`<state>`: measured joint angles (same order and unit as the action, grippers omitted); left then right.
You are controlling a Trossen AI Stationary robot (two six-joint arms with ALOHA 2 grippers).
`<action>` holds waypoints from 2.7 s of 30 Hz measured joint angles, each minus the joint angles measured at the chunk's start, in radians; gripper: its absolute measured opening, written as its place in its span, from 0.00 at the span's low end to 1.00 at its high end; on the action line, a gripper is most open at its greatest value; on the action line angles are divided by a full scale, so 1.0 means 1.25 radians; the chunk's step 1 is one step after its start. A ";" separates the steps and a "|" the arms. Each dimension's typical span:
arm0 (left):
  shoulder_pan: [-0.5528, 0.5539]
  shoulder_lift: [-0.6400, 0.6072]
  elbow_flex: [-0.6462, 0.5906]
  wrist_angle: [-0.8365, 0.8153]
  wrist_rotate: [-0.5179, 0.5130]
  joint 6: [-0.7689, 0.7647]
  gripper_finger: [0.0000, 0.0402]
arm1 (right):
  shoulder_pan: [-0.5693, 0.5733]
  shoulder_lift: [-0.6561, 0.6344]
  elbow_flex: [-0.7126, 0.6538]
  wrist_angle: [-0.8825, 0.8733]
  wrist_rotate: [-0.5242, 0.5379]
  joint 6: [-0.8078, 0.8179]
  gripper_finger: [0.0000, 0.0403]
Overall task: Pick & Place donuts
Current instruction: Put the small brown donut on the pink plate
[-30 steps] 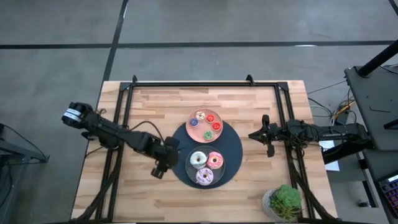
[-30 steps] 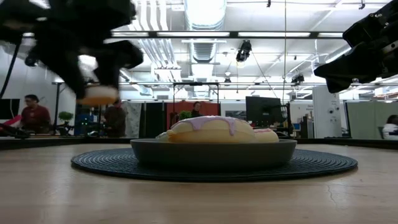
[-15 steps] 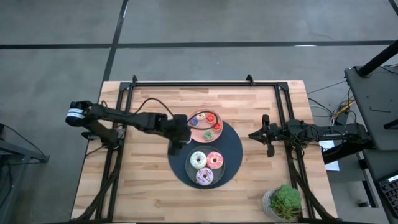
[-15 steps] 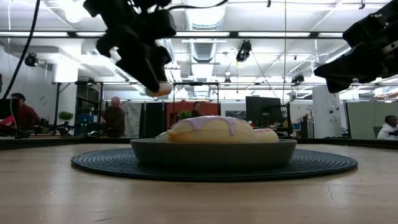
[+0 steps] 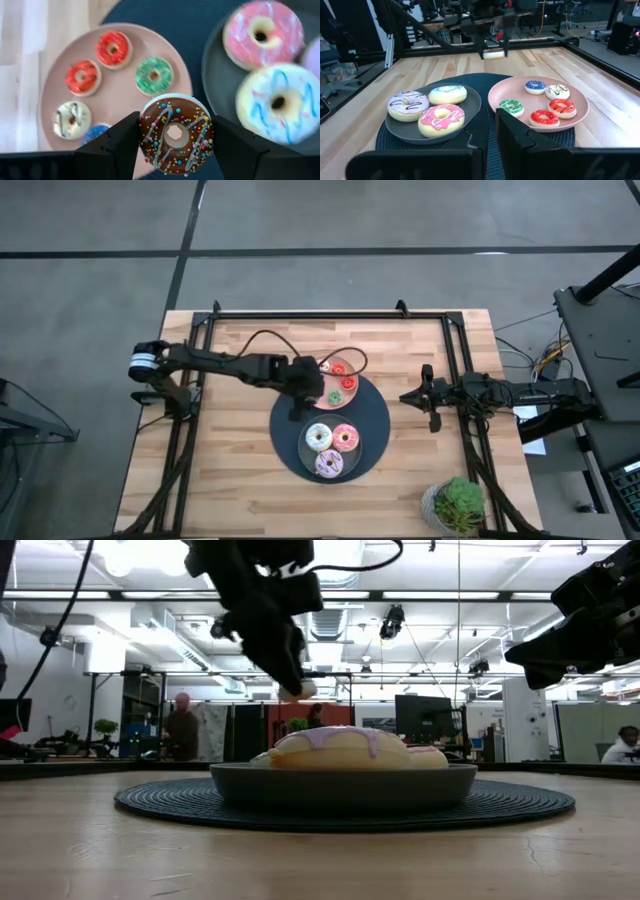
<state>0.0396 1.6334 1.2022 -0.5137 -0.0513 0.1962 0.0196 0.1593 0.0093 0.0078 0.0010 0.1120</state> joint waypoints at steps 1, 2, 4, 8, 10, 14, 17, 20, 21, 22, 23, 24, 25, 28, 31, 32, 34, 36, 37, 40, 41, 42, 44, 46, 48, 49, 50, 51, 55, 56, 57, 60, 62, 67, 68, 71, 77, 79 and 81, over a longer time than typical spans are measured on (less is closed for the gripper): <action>0.005 0.010 0.015 -0.003 0.000 -0.004 0.50 | 0.000 0.000 0.000 0.000 0.000 0.000 0.07; 0.011 0.020 0.029 -0.010 0.000 -0.006 0.50 | 0.000 0.001 0.000 0.000 0.001 0.000 0.07; 0.023 0.044 0.060 -0.029 0.000 -0.012 0.50 | 0.000 0.000 0.000 0.000 0.000 0.000 0.07; 0.046 0.085 0.112 -0.072 0.000 -0.012 0.50 | 0.000 0.000 0.000 0.000 0.000 0.000 0.07; 0.055 0.103 0.132 -0.079 0.000 -0.014 0.50 | 0.000 0.000 0.000 0.000 0.001 0.000 0.07; 0.067 0.132 0.149 -0.086 0.001 -0.035 0.50 | 0.000 0.000 0.000 0.000 0.001 0.000 0.07; 0.069 0.148 0.149 -0.089 0.003 -0.044 0.50 | 0.000 0.000 0.000 0.000 0.001 0.000 0.07; 0.068 0.163 0.148 -0.098 0.006 -0.055 0.50 | 0.000 0.001 0.000 0.000 0.001 0.000 0.07; 0.069 0.168 0.148 -0.097 0.006 -0.061 0.50 | 0.000 0.001 0.000 0.000 0.001 0.000 0.07; 0.069 0.175 0.148 -0.099 0.006 -0.064 0.50 | 0.000 0.000 0.000 -0.001 0.000 0.000 0.07; 0.069 0.180 0.148 -0.099 0.006 -0.068 0.50 | 0.000 0.001 0.000 0.000 0.001 0.000 0.07; 0.069 0.186 0.148 -0.099 0.006 -0.073 0.50 | 0.000 0.001 0.000 0.001 0.001 0.000 0.07; 0.069 0.191 0.148 -0.099 0.006 -0.073 0.50 | 0.000 0.000 0.000 0.000 0.000 0.000 0.07; 0.069 0.201 0.147 -0.096 0.006 -0.073 0.50 | 0.000 0.000 0.000 0.000 0.000 0.000 0.07; 0.071 0.213 0.147 -0.098 0.006 -0.073 0.50 | 0.000 0.001 0.000 -0.001 0.000 0.000 0.07; 0.072 0.219 0.147 -0.095 0.006 -0.073 0.50 | 0.000 0.001 0.000 0.000 0.001 0.000 0.07; 0.074 0.230 0.147 -0.092 0.006 -0.073 0.50 | 0.000 0.000 0.000 -0.001 0.000 0.000 0.07; 0.075 0.243 0.147 -0.092 0.006 -0.073 0.50 | 0.000 0.000 0.000 0.001 0.001 0.000 0.07; 0.076 0.250 0.147 -0.092 0.006 -0.073 0.50 | 0.000 0.000 0.000 0.000 0.000 0.000 0.07; 0.077 0.260 0.147 -0.091 0.008 -0.073 0.50 | 0.000 0.000 0.000 0.000 0.001 0.000 0.07; 0.077 0.263 0.147 -0.089 0.008 -0.073 0.50 | 0.000 0.000 0.000 0.000 0.000 0.000 0.07; 0.077 0.264 0.147 -0.088 0.008 -0.073 0.50 | 0.000 0.000 0.000 0.000 0.001 0.000 0.07; 0.077 0.268 0.147 -0.089 0.008 -0.073 0.50 | 0.000 0.001 0.000 0.000 0.001 0.000 0.07; 0.077 0.268 0.147 -0.086 0.008 -0.073 0.50 | 0.000 0.000 0.000 0.000 0.001 0.000 0.07; 0.077 0.268 0.147 -0.086 0.008 -0.073 0.50 | 0.000 0.000 0.000 0.000 0.001 0.000 0.07; 0.077 0.268 0.147 -0.086 0.008 -0.073 0.50 | 0.000 0.000 0.000 0.000 0.001 0.000 0.07; 0.077 0.268 0.147 -0.086 0.008 -0.073 0.50 | 0.000 0.000 0.000 0.000 0.001 0.000 0.07; 0.077 0.268 0.147 -0.086 0.008 -0.074 0.50 | 0.000 0.000 0.000 0.000 0.001 0.000 0.07; 0.077 0.268 0.147 -0.086 0.008 -0.075 0.50 | 0.000 0.000 0.000 0.000 0.001 0.000 0.07; 0.077 0.268 0.147 -0.085 0.008 -0.075 0.50 | 0.000 0.000 0.000 0.000 0.001 0.000 0.07; 0.077 0.268 0.147 -0.085 0.008 -0.075 0.50 | 0.000 0.000 0.000 0.000 0.001 0.000 0.07; 0.077 0.268 0.147 -0.083 0.010 -0.075 0.50 | 0.000 0.000 0.000 0.000 0.001 0.000 0.07; 0.077 0.268 0.147 -0.081 0.011 -0.075 0.50 | 0.000 0.000 0.000 0.000 0.001 0.000 0.07; 0.079 0.268 0.147 -0.078 0.011 -0.074 0.50 | 0.000 0.000 0.000 0.000 0.001 0.000 0.07; 0.079 0.268 0.147 -0.078 0.012 -0.074 0.50 | 0.000 0.000 0.000 0.000 0.001 0.000 0.07; 0.081 0.268 0.147 -0.078 0.022 -0.074 0.50 | 0.000 0.000 0.000 0.000 0.001 0.000 0.07; 0.083 0.268 0.147 -0.078 0.025 -0.076 0.52 | 0.000 0.000 0.000 0.000 0.001 0.000 0.07; 0.084 0.268 0.147 -0.078 0.024 -0.077 0.54 | 0.000 0.000 0.000 0.000 0.001 0.000 0.07; 0.084 0.268 0.147 -0.078 0.024 -0.077 0.56 | 0.000 0.000 0.000 0.000 0.001 0.000 0.07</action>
<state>0.1444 1.9690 1.3853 -0.6113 -0.0208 0.1005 0.0193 0.1596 0.0097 0.0078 0.0017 0.1120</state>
